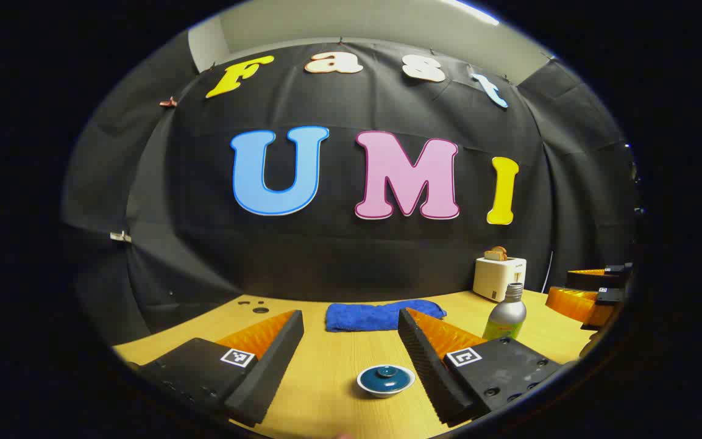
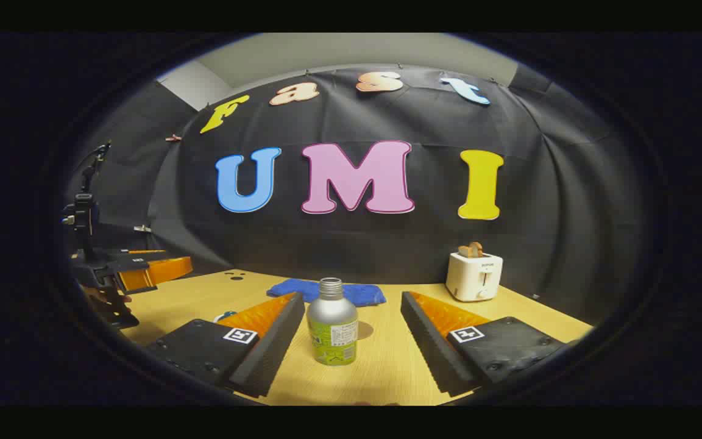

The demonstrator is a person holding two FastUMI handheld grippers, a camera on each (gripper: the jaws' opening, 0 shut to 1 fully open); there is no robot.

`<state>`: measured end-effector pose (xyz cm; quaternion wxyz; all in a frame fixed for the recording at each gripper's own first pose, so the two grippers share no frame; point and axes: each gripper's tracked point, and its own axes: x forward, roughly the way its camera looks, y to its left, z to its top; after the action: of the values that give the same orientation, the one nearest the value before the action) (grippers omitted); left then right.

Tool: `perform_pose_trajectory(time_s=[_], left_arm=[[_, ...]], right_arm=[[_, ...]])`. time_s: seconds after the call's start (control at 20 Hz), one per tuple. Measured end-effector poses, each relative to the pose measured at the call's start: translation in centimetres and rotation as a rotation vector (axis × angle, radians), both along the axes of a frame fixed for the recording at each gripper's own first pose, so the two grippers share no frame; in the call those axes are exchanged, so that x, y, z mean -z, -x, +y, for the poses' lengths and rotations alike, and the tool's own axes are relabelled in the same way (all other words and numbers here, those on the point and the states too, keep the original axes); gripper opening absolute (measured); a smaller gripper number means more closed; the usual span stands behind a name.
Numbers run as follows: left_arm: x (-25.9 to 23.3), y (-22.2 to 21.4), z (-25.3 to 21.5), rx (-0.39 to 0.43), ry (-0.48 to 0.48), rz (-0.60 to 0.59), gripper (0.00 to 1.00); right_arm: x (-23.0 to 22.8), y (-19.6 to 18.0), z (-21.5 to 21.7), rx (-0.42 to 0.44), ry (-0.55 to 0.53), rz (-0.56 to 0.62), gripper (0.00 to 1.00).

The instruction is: Open the teacup lid with one hand, grasp the water bottle and pour water into the teacup with the other hand; after pouring, place the water bottle on the coaster and then close the teacup lid.

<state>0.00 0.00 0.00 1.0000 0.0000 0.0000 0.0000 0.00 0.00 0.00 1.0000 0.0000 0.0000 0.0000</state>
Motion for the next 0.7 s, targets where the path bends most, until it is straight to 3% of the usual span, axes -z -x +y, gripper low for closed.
perform_pose_trajectory(time_s=[0.2,0.7], left_arm=[[1.5,-0.3,-1.2,0.044,0.045,0.033,0.99],[4.7,0.1,-0.4,0.028,0.060,0.105,0.99]], right_arm=[[0.8,0.1,0.9,-0.032,-0.016,0.021,0.98],[3.1,-0.6,1.4,-0.040,-0.027,0.070,0.98]])
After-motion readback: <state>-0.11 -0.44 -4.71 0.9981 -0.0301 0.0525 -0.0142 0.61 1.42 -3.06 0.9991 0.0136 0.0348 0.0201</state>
